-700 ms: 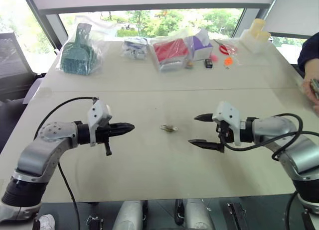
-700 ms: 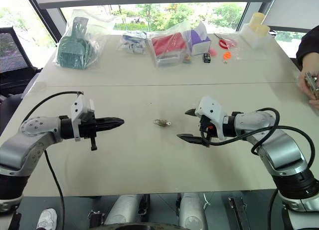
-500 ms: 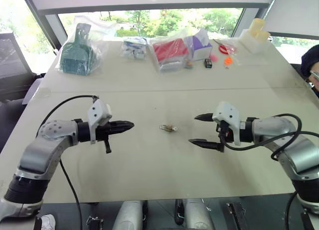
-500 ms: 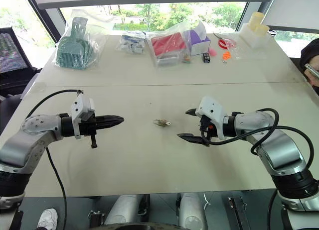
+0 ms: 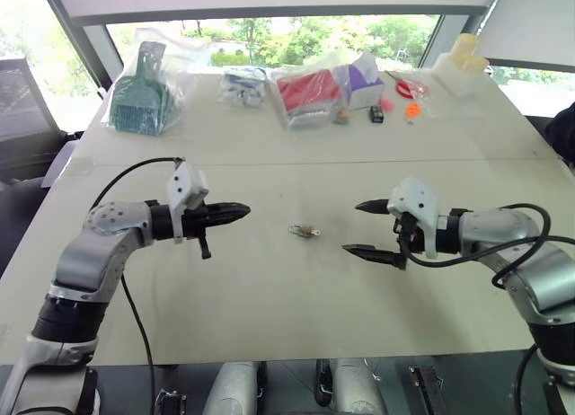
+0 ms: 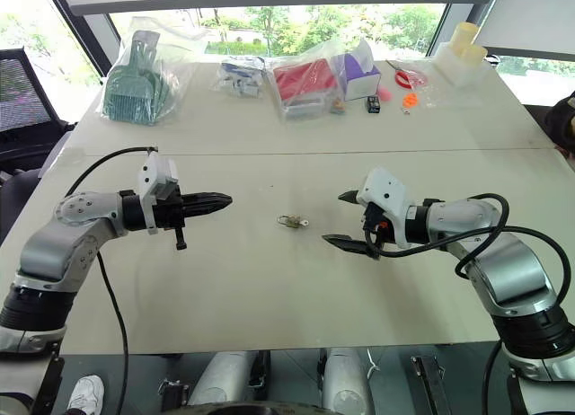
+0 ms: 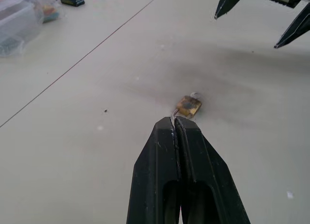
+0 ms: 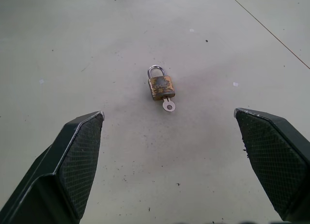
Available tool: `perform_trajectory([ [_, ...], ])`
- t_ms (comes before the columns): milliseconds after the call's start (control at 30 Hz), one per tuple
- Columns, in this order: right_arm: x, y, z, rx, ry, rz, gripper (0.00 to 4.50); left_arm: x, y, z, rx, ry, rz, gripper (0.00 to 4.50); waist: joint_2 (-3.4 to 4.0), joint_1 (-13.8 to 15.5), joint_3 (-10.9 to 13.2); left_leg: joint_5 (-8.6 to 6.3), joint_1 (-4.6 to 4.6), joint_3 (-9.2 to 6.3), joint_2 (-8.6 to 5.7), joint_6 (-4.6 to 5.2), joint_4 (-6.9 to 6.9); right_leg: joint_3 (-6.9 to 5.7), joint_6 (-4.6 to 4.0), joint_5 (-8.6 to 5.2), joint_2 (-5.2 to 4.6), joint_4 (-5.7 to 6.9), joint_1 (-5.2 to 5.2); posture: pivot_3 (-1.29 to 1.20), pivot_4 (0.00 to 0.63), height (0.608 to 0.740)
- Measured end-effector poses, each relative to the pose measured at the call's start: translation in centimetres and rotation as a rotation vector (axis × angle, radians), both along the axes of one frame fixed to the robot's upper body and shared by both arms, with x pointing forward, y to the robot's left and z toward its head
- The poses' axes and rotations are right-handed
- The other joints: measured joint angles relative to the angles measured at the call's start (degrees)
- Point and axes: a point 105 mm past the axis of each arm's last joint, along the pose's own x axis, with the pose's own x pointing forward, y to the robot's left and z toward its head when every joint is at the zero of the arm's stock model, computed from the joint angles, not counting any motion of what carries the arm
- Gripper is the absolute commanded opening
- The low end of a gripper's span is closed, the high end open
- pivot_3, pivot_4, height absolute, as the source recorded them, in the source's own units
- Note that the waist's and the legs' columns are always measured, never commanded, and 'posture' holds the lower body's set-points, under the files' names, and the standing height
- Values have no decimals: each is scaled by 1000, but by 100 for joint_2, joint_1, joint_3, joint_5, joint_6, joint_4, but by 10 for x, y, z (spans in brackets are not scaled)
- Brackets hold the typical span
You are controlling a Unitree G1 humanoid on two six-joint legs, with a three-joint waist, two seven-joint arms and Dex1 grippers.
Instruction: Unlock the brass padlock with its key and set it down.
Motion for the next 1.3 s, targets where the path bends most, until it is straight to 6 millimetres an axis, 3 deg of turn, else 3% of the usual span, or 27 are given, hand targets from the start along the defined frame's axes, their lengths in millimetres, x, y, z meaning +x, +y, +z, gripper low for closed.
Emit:
perform_trajectory([
  [200, 0, 1, 4, -2, -5, 19, 4478, 1, -9, -4, -18, 11, -20, 0, 0, 11, 0, 0, 0, 0, 0, 0, 1, 0, 0, 0, 0, 0, 2, 0, 150, 740],
  [300, 0, 1, 4, -3, -3, 19, 4500, 8, -9, -6, -10, 9, -9, 849, 0, 11, 0, 0, 0, 0, 0, 0, 2, 0, 0, 0, 1, 0, 2, 0, 150, 740],
  [467, 2, 0, 6, -10, -14, 12, 4500, 24, -20, -7, 1, 4, -56, 3155, -1, 12, -1, 0, 0, 0, -2, 0, 2, -1, 1, 1, 1, 1, 2, 0, 150, 740],
  [600, 4, 0, 6, -13, -15, 2, 4500, 34, -32, -9, 33, -10, -123, 4464, -2, 4, 0, 1, 0, 3, -3, 1, 2, -1, 1, 1, 1, 3, 2, 0, 150, 740],
  [800, 6, -2, 7, -20, -30, -18, 4500, 40, -63, -34, 127, 1, -324, 4464, -5, 12, 0, 1, -1, 7, -4, 1, 4, -1, 1, 1, 1, 3, 2, 0, 150, 740],
  [900, 4, -2, 4, -21, -32, -36, 4500, 43, -74, -36, 157, 1, -403, 4464, -8, 13, 1, 1, -2, 4, -3, 2, 4, -3, 1, 1, 1, 3, 2, 0, 150, 740],
  [1000, -1, -5, -1, -22, -25, -66, 4500, 48, -82, -40, 203, -14, -452, 4464, -9, 8, 0, -1, -2, 5, -3, 4, 4, -3, 1, 1, 0, 4, 2, 0, 150, 740],
  [1200, -10, -5, 0, -20, -35, -103, 4500, 48, -90, -71, 288, 40, -497, 4464, -11, 0, 2, -1, -2, 3, -2, 5, 5, -4, 2, 2, -1, 4, 1, 0, 150, 740],
  [1300, -11, -8, 2, -15, -43, -126, 4500, 51, -94, -71, 317, 11, -507, 4464, -13, 17, 1, -1, -2, 1, -3, 5, 7, -4, 2, 2, -3, 4, 2, 0, 150, 740],
])
